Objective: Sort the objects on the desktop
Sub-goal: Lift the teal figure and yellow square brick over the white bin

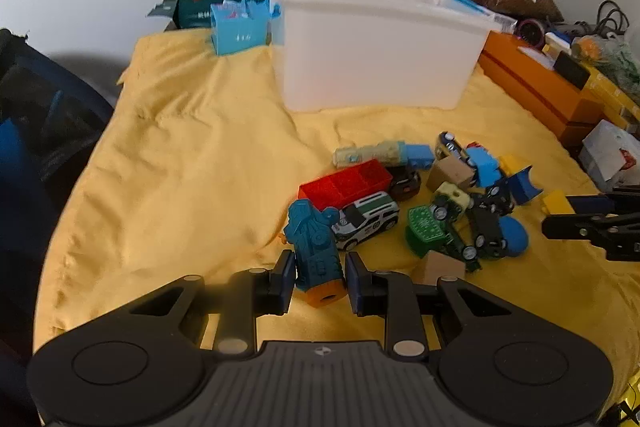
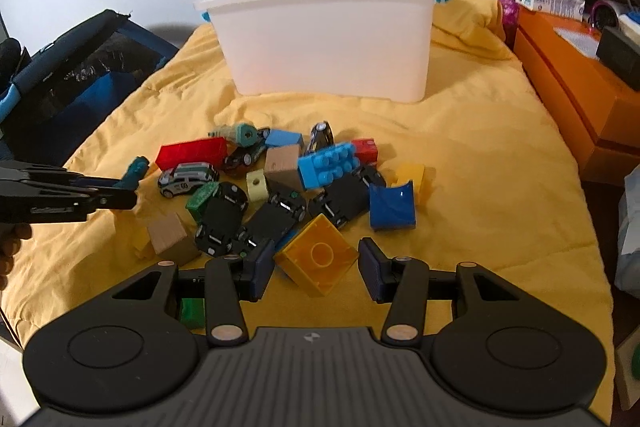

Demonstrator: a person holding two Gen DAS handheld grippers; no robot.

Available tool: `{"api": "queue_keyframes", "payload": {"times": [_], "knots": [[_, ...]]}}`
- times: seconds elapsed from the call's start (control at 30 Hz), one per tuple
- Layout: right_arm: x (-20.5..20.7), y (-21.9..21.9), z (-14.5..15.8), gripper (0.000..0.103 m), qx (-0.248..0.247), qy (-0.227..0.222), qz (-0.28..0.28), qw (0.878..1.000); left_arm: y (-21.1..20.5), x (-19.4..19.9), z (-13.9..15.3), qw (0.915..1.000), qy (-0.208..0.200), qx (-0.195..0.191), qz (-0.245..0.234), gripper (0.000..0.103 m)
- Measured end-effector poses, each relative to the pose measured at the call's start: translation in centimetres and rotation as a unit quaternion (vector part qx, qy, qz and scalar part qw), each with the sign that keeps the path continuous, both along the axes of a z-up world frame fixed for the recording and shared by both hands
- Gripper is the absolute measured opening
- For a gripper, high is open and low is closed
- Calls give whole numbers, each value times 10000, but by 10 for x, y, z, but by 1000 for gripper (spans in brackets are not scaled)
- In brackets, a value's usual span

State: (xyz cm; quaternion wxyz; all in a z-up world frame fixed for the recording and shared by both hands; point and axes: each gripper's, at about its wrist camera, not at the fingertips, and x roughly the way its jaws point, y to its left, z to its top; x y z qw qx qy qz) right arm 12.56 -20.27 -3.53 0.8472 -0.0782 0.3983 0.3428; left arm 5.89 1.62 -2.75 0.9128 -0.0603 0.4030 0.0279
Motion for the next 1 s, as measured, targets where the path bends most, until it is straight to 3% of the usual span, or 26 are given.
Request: {"api": "queue_keyframes", "payload": {"times": [0.27,0.53,1.0], "knots": [[2,6,22,50,215,-246,73,9994,-4,5,46,9986,-517,-65,27,30],[23,16,68,50,704,-464,-44,9964,-2,36,94,9958,-912,-65,30,30],[95,40,148,50,1251,-557,-224,9903,5,109,149,9958,-910,23,-83,30]]}}
